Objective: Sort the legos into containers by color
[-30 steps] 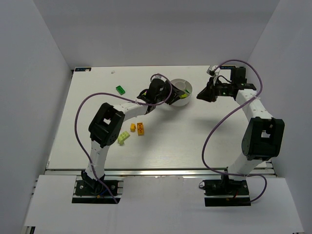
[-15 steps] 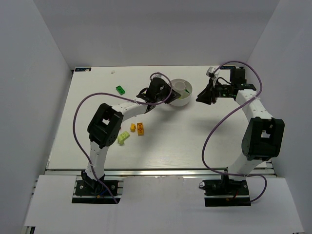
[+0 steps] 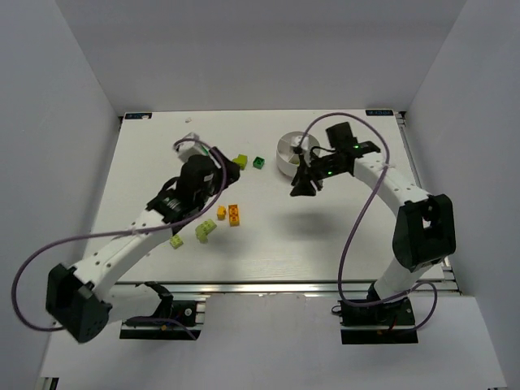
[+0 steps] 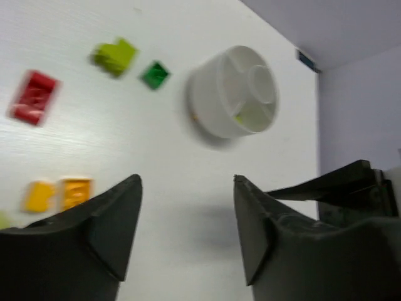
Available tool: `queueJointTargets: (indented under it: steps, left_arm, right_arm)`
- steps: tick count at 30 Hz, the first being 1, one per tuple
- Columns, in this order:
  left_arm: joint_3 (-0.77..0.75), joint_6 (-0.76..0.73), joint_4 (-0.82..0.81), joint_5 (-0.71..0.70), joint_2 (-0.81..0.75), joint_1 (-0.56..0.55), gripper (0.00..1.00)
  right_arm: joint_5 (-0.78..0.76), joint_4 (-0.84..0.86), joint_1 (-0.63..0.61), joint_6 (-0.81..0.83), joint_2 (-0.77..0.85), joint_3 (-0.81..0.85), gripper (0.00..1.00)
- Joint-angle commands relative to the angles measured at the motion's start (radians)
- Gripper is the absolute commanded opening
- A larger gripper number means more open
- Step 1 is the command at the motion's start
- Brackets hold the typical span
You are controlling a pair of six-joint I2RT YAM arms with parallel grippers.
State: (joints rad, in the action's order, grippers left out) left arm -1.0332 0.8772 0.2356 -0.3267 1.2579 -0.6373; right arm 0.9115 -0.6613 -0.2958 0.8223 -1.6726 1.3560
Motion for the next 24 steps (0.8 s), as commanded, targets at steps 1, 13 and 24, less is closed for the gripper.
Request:
queueJointTargets:
  steps: [1,13,24]
  left_arm:
    - [0.142,0.035,0.217,-0.192,-0.180,0.014,0.75]
    - [0.222,0.123,0.599,-0.361,-0.600,0.016,0.76]
    - [0.234,0.259,0.685,-0.230,-0.621,0.016,0.39]
  right_arm:
    - [-0.176,0.092,-0.149,-0.248,-0.006,-0.032,0.48]
    - [-0.041,0.141,-0.495,-0.507,-0.202,0.204,0.75]
    - [-0.205,0.394,-0.490,-0.124,-0.196,0.199,0.80]
